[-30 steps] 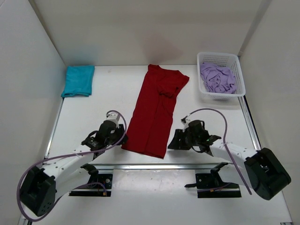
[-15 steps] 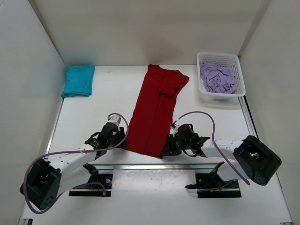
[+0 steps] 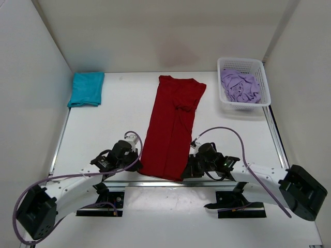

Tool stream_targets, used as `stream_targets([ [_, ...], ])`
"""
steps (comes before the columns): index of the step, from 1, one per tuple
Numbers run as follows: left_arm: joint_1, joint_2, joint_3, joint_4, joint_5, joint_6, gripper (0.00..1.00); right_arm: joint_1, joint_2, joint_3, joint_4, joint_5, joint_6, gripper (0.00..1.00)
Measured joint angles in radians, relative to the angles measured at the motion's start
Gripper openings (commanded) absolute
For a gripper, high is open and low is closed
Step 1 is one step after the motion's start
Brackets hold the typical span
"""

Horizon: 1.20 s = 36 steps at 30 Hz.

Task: Fold and stack the t-shirts
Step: Grab the bottom of the folded rectangular tshirt with both arms, then fold the folded rectangular tshirt in 1/3 of the way

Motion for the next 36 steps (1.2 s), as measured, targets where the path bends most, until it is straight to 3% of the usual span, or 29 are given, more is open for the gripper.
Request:
stream_targets([
  [4, 0.026, -0.096, 0.038, -0.120, 0.073, -0.018, 0.00, -0.016, -0.087, 0.015, -0.111, -0.004, -0.018, 0.00],
  [8, 0.073, -0.037, 0.225, -0.145, 0.091, -0.018, 0.00, -0.220, -0.095, 0.103, -0.181, -0.033, -0.097, 0.00],
  [16, 0.170, 0.394, 0.583, 0.046, 0.075, -0.005, 0.00, -0.552, 0.151, 0.421, -0.167, -0.076, -0.270, 0.00],
  [27, 0.246, 0.919, 0.944, 0.122, 0.045, -0.006, 0.01, -0.705, 0.589, 0.685, -0.084, -0.119, -0.312, 0.00],
  [30, 0.251, 0.997, 1.006, 0.122, 0.040, -0.006, 0.16, -0.709, 0.679, 0.771, -0.079, -0.125, -0.322, 0.06],
  [35, 0.274, 1.036, 1.005, 0.164, 0.050, -0.032, 0.54, -0.716, 0.752, 0.845, -0.071, -0.133, -0.328, 0.26],
  [36, 0.284, 1.025, 0.984, 0.185, 0.053, -0.045, 0.55, -0.720, 0.753, 0.853, -0.072, -0.134, -0.330, 0.28],
])
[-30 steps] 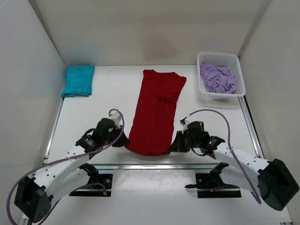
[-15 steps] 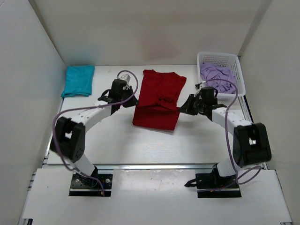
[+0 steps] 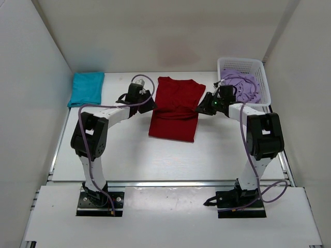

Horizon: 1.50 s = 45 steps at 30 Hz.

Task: Fold and stack the t-shirts
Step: Fold the folded rectangular tshirt in 1/3 of the way, then grab one side of the 2/3 rectangular tshirt with both arms

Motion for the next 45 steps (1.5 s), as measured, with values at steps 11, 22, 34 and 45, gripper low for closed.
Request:
stream_targets([
  [11, -0.040, -0.394, -0.420, 0.269, -0.014, -0.067, 0.30, 0.096, -0.209, -0.209, 0.079, 0.064, -0.010, 0.00],
  [22, -0.075, -0.236, -0.593, 0.357, 0.029, -0.081, 0.26, 0.223, -0.199, -0.425, 0.122, 0.106, -0.027, 0.00],
  [34, -0.132, -0.542, -0.908, 0.422, 0.065, -0.114, 0.54, 0.187, -0.364, -0.633, 0.232, 0.058, -0.022, 0.21],
  [45, -0.104, -0.802, -0.974, 0.240, 0.022, -0.084, 0.63, 0.155, -0.599, -0.712, 0.114, 0.095, -0.035, 0.48],
])
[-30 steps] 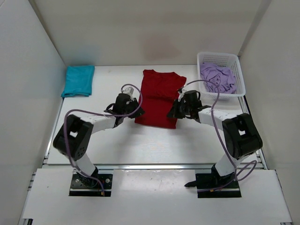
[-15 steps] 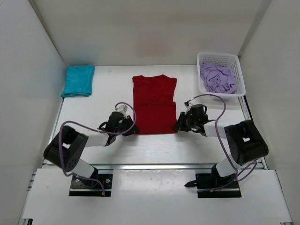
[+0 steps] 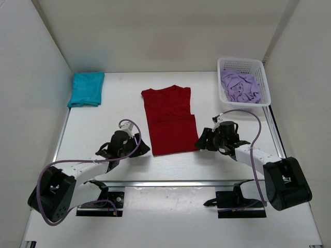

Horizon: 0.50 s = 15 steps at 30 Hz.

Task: Fold and stack the t-shirts
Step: Grab one side of the 2/3 rectangular tshirt with both arms

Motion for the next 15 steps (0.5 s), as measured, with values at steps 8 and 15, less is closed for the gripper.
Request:
stream_targets([
  [8, -0.112, 0.156, 0.026, 0.078, 0.000, -0.023, 0.54, -0.019, 0.055, -0.010, 0.008, 0.002, -0.002, 0.40],
  [15, -0.151, 0.247, 0.051, 0.143, -0.004, -0.043, 0.22, -0.011, 0.139, 0.000, 0.071, -0.043, 0.014, 0.05],
])
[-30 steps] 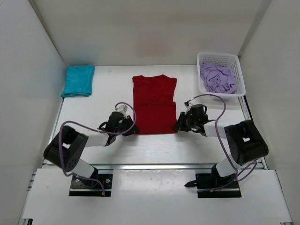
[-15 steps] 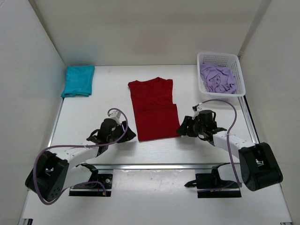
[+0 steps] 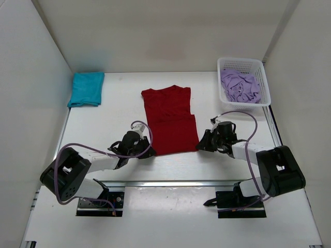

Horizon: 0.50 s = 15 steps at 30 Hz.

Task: Fold and stack the t-shirts
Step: Grab one side of the 2/3 rectangular tshirt with both arms

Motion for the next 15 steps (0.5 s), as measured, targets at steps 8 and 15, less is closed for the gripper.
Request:
stream_targets([
  [8, -0.013, -0.061, -0.013, -0.089, -0.016, -0.002, 0.00, 0.069, -0.061, -0.035, -0.018, 0.033, 0.021, 0.00],
  [15, -0.098, -0.497, -0.122, -0.455, -0.024, -0.010, 0.00, 0.372, -0.429, -0.164, -0.255, 0.121, 0.128, 0.00],
])
